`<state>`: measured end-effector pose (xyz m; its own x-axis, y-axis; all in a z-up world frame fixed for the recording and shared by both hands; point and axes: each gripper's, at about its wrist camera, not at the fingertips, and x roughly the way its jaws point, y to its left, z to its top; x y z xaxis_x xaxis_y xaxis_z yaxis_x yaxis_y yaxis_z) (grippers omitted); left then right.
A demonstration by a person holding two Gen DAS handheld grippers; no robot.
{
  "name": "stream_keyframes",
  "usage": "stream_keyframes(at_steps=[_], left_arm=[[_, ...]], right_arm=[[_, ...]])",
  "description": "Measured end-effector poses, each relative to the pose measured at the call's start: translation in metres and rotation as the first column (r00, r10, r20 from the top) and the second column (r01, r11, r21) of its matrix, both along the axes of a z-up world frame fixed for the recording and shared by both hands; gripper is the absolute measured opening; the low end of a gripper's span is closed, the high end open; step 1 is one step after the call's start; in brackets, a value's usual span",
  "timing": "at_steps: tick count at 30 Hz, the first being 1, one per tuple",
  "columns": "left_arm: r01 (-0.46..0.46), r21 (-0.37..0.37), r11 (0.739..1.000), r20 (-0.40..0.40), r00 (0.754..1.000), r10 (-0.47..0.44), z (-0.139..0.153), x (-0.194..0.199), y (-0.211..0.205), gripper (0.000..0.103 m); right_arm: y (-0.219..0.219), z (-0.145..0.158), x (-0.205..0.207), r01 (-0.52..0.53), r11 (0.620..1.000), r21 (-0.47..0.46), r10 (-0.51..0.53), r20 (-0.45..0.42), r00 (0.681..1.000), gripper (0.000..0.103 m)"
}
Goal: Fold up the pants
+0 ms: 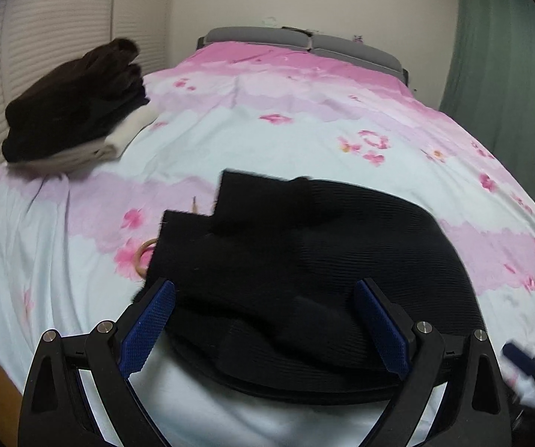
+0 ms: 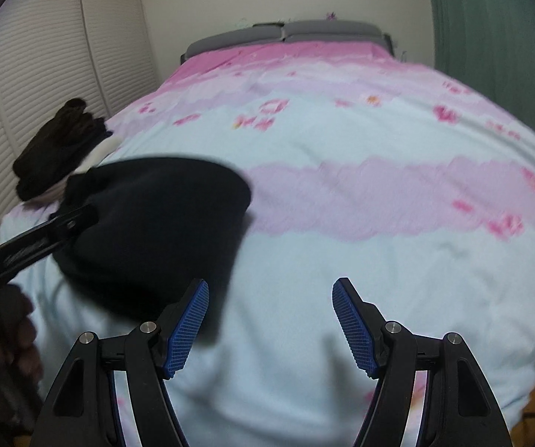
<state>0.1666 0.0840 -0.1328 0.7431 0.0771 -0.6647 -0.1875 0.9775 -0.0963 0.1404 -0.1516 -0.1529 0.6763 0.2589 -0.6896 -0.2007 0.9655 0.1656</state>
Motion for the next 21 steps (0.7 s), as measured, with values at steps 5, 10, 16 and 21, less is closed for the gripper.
stream_keyframes(at_steps=[5,10,16,21], left_arm=[[-0.005,0.002,1.0,0.011,1.0,0.005,0.0,-0.001,0.003,0.098],[-0.004,0.002,1.0,0.014,1.0,0.004,-0.001,-0.001,0.004,0.098],[-0.002,0.005,1.0,0.014,1.0,0.002,-0.003,0.001,0.005,0.098],[0.01,0.012,1.0,-0.002,1.0,-0.01,-0.007,0.004,0.003,0.1]], right_arm=[[0.038,-0.014,-0.005,-0.05,0.997,-0.053,0.051,0.029,0.998,0.069],[0.064,-0.027,0.016,-0.008,0.992,-0.125,0.013,0.042,0.999,0.069],[0.05,-0.03,0.029,0.067,0.997,-0.042,-0.065,0.039,0.997,0.067],[0.028,-0.031,0.015,0.086,0.995,0.047,-0.086,-0.006,0.996,0.043]])
